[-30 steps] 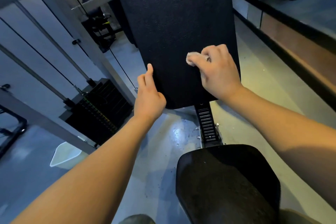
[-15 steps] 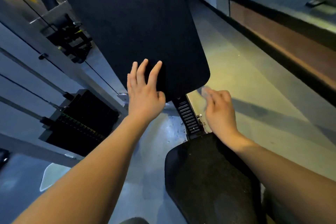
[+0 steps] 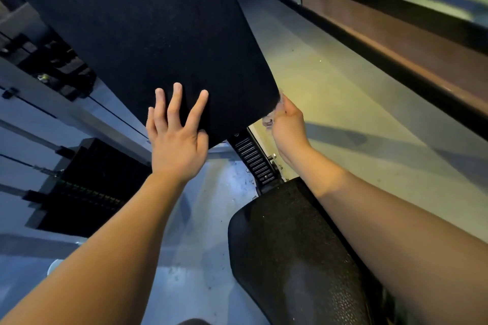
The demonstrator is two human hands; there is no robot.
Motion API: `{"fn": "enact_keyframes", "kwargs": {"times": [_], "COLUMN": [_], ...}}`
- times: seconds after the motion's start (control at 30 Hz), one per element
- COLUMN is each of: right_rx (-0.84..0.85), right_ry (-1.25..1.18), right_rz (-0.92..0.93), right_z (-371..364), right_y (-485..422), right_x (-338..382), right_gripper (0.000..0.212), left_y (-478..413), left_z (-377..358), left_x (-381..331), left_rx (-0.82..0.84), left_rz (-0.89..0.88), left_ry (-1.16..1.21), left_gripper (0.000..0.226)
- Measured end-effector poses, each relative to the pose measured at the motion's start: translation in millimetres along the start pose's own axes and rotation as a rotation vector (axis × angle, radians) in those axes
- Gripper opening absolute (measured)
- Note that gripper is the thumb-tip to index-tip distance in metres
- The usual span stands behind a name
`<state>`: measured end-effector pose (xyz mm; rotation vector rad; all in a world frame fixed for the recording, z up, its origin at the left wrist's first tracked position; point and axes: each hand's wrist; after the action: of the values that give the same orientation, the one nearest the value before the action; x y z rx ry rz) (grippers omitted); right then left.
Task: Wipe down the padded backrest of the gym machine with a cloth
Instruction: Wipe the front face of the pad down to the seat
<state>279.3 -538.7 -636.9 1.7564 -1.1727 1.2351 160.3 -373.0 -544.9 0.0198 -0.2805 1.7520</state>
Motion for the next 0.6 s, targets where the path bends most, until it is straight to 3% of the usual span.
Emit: {"fn": "enact_keyframes", "kwargs": {"times": [0.1,0.2,0.3,0.4,0.6], "right_rx": [-0.027,0.082,0.148,0.181,-0.011], "right_ry": [-0.142,-0.146,-0.203,-0.178,-0.309], "right_rz": [-0.123,-0.244,-0.266,-0.275,-0.142], "right_z": [-10.9,-45.3,-70.6,-45.8,2.3], "right_y": [6.5,28.5,44.0,44.0,22.0], "right_x": [3.3,-4.5,-9.3,-1.4,35.2], "right_gripper": [0.036,0.026,0.027,0.025,0.024], "left_y": [-3.6,-4.6,-5.3,-4.4,-4.9], "left_z": [-4.3,-7.0,-6.4,-7.0,-10.6], "left_x": [-5.6,-8.7,-7.4,-3.7,-3.9], "left_rx": [-0.007,-0.023,-0.031,-0.033,-0.038], "left_rz": [0.026,0.039,0.04,0.02,0.027], "left_ry": [0.024,0.04,0.036,0.022,0.024], "left_gripper": [0.074,0.075,0.077,0.076,0.076]}}
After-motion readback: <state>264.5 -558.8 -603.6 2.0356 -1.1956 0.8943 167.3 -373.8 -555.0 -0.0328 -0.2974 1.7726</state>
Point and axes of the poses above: each hand's wrist, its own y-axis away from the middle knuckle, its own z-axis out of the back of the hand, x = y × z, and after that the axes turned 14 degrees about x, right-handed
